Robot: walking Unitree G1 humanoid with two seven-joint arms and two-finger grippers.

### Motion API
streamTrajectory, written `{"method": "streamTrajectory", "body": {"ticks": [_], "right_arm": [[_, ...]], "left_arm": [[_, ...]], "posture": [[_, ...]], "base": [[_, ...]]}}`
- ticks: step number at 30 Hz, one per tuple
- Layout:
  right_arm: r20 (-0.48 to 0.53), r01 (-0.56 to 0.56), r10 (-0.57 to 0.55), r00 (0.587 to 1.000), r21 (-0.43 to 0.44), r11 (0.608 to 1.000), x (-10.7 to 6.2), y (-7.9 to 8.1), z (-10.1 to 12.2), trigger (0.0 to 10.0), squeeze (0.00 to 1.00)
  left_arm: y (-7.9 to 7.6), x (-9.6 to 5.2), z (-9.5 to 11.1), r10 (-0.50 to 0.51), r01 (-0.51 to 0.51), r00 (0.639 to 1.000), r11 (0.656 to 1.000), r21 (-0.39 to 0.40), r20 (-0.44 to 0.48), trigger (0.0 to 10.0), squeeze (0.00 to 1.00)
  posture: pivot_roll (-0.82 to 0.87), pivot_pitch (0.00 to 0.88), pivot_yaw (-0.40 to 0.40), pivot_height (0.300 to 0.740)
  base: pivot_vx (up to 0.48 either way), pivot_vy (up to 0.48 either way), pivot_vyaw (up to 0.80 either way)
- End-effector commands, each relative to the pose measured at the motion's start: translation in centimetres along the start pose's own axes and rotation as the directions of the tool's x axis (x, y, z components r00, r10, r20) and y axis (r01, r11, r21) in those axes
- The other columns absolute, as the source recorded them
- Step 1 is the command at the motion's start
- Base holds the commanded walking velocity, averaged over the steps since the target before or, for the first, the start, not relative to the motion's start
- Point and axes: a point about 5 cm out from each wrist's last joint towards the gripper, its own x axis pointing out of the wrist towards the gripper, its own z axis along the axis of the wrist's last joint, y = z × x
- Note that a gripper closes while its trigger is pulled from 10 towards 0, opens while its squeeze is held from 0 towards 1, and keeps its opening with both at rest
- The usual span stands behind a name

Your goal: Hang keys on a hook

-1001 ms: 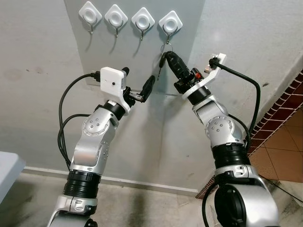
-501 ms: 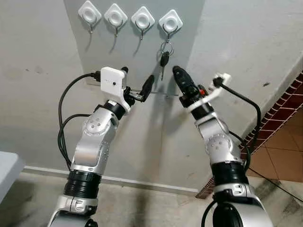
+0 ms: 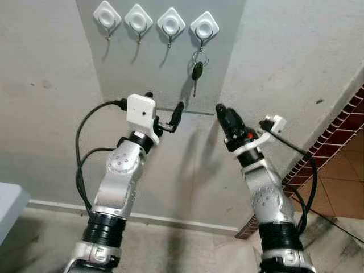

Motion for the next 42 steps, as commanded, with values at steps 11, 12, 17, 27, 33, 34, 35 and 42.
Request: {"method": "streamTrajectory", "body": {"ticks": [11, 12, 17, 27, 33, 34, 35, 42], "right_arm": [[-0.300, 0.332, -0.403, 0.864, -0.262, 0.906, -10.4, -7.9, -6.7, 10.0, 0.00], [-0.333, 0.365, -0.450, 0.828, -0.289, 0.885, -11.8, -8.5, -7.3, 10.0, 0.00], [-0.431, 0.440, -0.571, 0.699, -0.369, 0.818, -16.2, -10.0, -8.9, 10.0, 0.00], [-0.591, 0.484, -0.701, 0.399, -0.514, 0.708, -24.6, -10.5, -11.4, 10.0, 0.00], [-0.642, 0.494, -0.697, 0.320, -0.515, 0.700, -27.4, -9.7, -12.4, 10.0, 0.00], [-0.646, 0.486, -0.698, 0.309, -0.523, 0.700, -27.7, -9.6, -12.5, 10.0, 0.00], [-0.649, 0.481, -0.699, 0.301, -0.529, 0.699, -27.9, -9.5, -12.6, 10.0, 0.00], [-0.679, 0.460, -0.689, 0.256, -0.541, 0.704, -29.3, -8.6, -13.5, 10.0, 0.00]], "left_arm": [[-1.8, -5.2, -11.4, -0.084, 0.072, 0.930, 0.996, -0.046, -0.359, 10.0, 0.00], [-1.5, -6.2, -12.7, -0.071, 0.047, 0.906, 0.997, -0.067, -0.416, 10.0, 0.00], [-0.4, -9.6, -15.9, -0.008, -0.099, 0.830, 0.982, -0.161, -0.558, 10.0, 0.00], [1.5, -17.5, -20.0, 0.052, -0.266, 0.615, 0.953, -0.145, -0.787, 10.0, 0.00], [1.9, -19.9, -20.7, 0.086, -0.366, 0.554, 0.918, -0.150, -0.828, 10.0, 0.00], [1.8, -20.1, -20.8, 0.087, -0.376, 0.549, 0.914, -0.153, -0.831, 10.0, 0.00], [1.8, -20.2, -20.8, 0.087, -0.377, 0.545, 0.914, -0.152, -0.834, 10.0, 0.00], [1.0, -21.2, -21.3, 0.084, -0.362, 0.506, 0.924, -0.123, -0.858, 10.0, 0.00]], "posture": [[0.10, 0.043, 0.015, 0.740], [0.10, 0.042, 0.018, 0.740], [0.09, 0.038, 0.026, 0.740], [0.08, 0.020, 0.031, 0.740], [0.08, 0.010, 0.030, 0.740], [0.08, 0.010, 0.030, 0.740], [0.08, 0.007, 0.028, 0.740], [0.08, 0.000, 0.023, 0.740]], "base": [[0.000, 0.000, 0.00], [0.000, 0.000, 0.00], [0.000, 0.000, 0.00], [0.000, 0.000, 0.00], [0.000, 0.000, 0.00], [0.000, 0.000, 0.00], [0.000, 0.000, 0.00], [0.000, 0.000, 0.40]]}}
